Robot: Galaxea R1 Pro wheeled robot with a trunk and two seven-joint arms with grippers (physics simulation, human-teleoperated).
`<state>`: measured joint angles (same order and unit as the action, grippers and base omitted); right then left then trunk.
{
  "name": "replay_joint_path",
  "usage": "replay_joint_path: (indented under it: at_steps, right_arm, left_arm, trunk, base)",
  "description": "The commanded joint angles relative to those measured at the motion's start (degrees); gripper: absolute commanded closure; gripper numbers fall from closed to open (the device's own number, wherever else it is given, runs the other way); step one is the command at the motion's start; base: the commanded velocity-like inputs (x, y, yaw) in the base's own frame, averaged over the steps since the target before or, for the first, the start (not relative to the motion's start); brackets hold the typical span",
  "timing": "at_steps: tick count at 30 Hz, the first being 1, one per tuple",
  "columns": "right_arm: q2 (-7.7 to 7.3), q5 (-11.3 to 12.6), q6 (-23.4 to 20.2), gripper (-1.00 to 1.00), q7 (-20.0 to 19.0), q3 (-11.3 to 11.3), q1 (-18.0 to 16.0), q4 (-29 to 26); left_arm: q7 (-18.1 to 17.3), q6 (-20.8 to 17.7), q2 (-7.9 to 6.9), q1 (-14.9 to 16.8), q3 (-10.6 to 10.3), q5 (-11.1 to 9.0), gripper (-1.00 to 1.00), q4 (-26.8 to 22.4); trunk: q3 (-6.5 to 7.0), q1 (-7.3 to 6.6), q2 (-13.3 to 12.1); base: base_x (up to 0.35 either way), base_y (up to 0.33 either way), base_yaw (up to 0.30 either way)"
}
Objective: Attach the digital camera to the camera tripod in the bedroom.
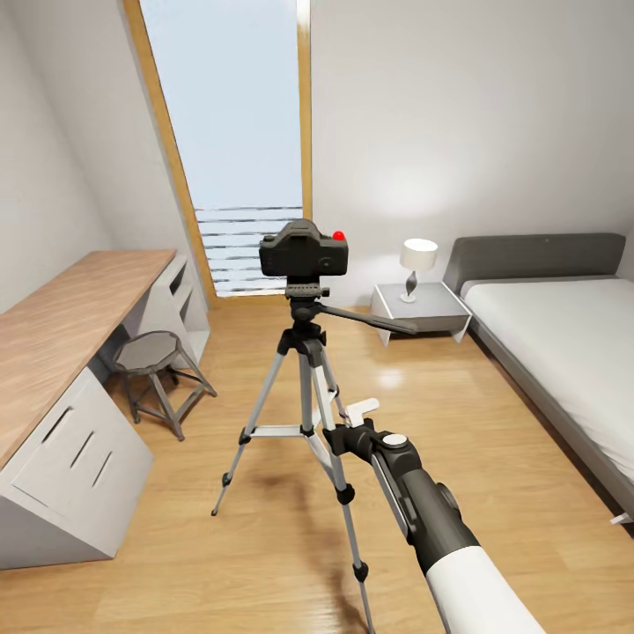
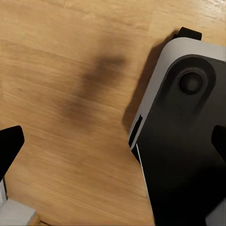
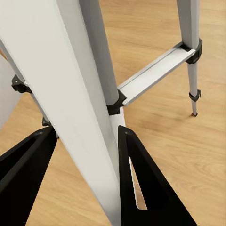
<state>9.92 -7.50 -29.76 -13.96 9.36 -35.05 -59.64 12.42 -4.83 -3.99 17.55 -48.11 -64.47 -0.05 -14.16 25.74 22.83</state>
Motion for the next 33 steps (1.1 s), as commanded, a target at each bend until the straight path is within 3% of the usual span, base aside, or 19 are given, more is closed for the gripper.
replay_joint_path:
  at_steps: [1,12,33]
  right_arm:
    - [0.01,-0.86,-0.52,-1.00,-0.50,-0.15,-0.02,1.84]
    - [-0.13,-0.76,-0.62,-1.00,-1.04,-0.20,-0.02,1.87]
    - [-0.50,-0.92,-0.66,-1.00,-1.07,-0.22,-0.02,1.81]
  left_arm:
    - [0.24,-0.21,0.07,0.00,-0.49,-0.67,-1.00,-0.04]
    - [0.26,0.37,0.13,-0.11,-0.49,-6.61,-1.00,-0.04]
    - [0.06,0.70,0.23,-0.50,-0.49,-7.48,-1.00,-0.13]
  trunk:
    - [-0.11,0.04,0.08]
    - [-0.11,0.04,0.08]
    - [-0.11,0.04,0.08]
  base:
    - [0.000,0.000,0.000]
    - [0.000,0.000,0.000]
    - [-0.038,0.000,0.000]
